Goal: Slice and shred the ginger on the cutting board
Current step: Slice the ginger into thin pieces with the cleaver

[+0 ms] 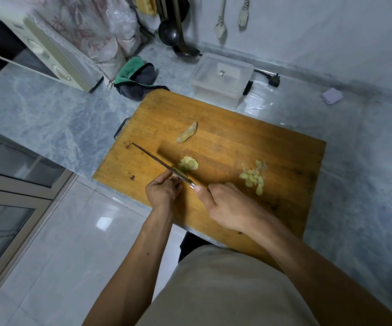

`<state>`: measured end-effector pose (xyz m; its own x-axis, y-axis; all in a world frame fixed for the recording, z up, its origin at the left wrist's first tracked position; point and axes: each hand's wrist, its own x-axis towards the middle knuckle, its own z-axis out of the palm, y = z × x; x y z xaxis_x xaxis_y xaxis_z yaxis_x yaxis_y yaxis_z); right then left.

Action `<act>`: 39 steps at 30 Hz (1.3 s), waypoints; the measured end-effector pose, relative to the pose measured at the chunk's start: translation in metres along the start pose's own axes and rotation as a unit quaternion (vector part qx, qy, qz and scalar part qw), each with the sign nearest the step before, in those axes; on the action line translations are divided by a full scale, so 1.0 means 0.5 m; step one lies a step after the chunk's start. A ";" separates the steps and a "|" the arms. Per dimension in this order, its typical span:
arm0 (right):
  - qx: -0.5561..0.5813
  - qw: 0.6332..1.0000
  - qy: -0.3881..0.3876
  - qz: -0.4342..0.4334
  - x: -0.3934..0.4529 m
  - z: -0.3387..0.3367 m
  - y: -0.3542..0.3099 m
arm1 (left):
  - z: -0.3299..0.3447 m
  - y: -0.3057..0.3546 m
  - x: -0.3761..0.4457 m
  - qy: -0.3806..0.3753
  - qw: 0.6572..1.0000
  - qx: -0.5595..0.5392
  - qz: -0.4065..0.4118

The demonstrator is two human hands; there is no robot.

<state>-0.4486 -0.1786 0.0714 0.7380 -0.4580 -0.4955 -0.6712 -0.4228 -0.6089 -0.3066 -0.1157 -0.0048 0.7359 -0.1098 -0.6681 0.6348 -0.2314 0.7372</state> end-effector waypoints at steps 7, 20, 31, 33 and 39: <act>0.000 1.000 -0.008 0.006 -0.007 -0.007 -0.008 | 0.001 -0.004 0.004 -0.008 1.000 0.000 0.005; 0.006 1.000 0.003 0.006 0.000 0.013 -0.002 | -0.002 -0.016 0.011 -0.022 0.999 0.017 0.035; 0.012 1.000 -0.014 0.016 0.016 0.019 -0.006 | 0.003 -0.019 0.009 0.002 0.999 0.009 0.042; 0.014 1.000 -0.019 0.020 0.022 0.018 -0.006 | 0.005 -0.019 0.009 0.000 0.999 0.004 0.043; 0.033 0.998 -0.029 0.037 0.037 0.024 0.000 | 0.001 -0.024 0.011 -0.008 0.997 0.026 0.065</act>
<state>-0.4341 -0.1775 0.0548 0.6910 -0.4389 -0.5743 -0.7190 -0.3358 -0.6085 -0.3102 -0.1139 -0.0173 0.8078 -0.1569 -0.5682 0.5199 -0.2646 0.8122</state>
